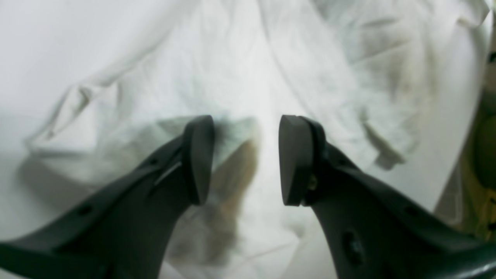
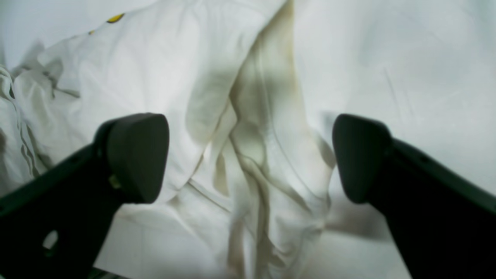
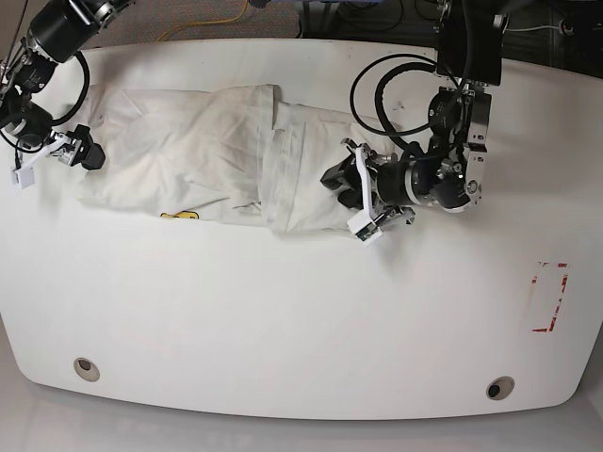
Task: Layout the t-shirt on the table in an organized manner, then fold the t-shirt properly
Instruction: 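Pinch both ends of the folded shirt with both grippers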
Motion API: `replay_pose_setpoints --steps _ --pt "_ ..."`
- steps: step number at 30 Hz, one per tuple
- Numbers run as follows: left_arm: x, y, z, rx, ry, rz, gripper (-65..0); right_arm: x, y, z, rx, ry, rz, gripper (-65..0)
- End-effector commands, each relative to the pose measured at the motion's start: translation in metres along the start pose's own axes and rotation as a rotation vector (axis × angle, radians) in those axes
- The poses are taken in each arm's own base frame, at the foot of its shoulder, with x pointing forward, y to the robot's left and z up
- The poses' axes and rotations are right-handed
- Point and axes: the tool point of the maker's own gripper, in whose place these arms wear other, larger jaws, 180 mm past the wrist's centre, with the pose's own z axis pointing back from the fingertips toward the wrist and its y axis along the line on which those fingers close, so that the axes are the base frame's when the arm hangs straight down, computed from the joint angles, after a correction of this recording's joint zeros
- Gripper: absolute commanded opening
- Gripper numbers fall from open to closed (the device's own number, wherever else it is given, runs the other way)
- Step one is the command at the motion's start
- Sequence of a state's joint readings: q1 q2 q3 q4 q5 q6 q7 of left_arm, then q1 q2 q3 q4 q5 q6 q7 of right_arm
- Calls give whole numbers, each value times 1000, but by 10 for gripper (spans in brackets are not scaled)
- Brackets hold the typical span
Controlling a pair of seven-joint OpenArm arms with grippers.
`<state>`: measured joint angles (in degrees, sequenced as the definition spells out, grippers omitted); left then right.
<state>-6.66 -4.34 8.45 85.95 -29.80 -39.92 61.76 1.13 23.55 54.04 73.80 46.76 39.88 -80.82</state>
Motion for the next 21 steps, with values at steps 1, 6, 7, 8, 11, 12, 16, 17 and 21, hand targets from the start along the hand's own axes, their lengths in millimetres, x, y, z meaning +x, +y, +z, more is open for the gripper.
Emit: replay_pose_setpoints --steps 1,6,7,8,11,12,16,17,21 --pt "-2 6 -3 5 3 8 -393 20 -2 10 -11 -50 30 0" --pt "-26 19 -4 17 44 49 -393 19 -2 10 -10 -49 28 0" --pt "-30 22 -2 25 52 50 -393 19 -2 10 -10 -49 28 0" --pt "-37 28 1 34 64 55 -393 19 -2 10 -11 -48 28 0" --pt "-48 37 6 49 79 66 -393 19 -2 10 -11 -48 28 0" --pt "-52 40 8 55 85 70 -393 19 -2 10 -11 -48 28 0" --pt "-66 53 17 80 115 76 -393 18 -2 9 -10 -48 27 0" --pt "-70 56 20 87 125 78 -393 18 -2 9 -10 -48 27 0" --pt "-77 64 27 106 144 82 -393 15 0 6 -2 -45 20 0"
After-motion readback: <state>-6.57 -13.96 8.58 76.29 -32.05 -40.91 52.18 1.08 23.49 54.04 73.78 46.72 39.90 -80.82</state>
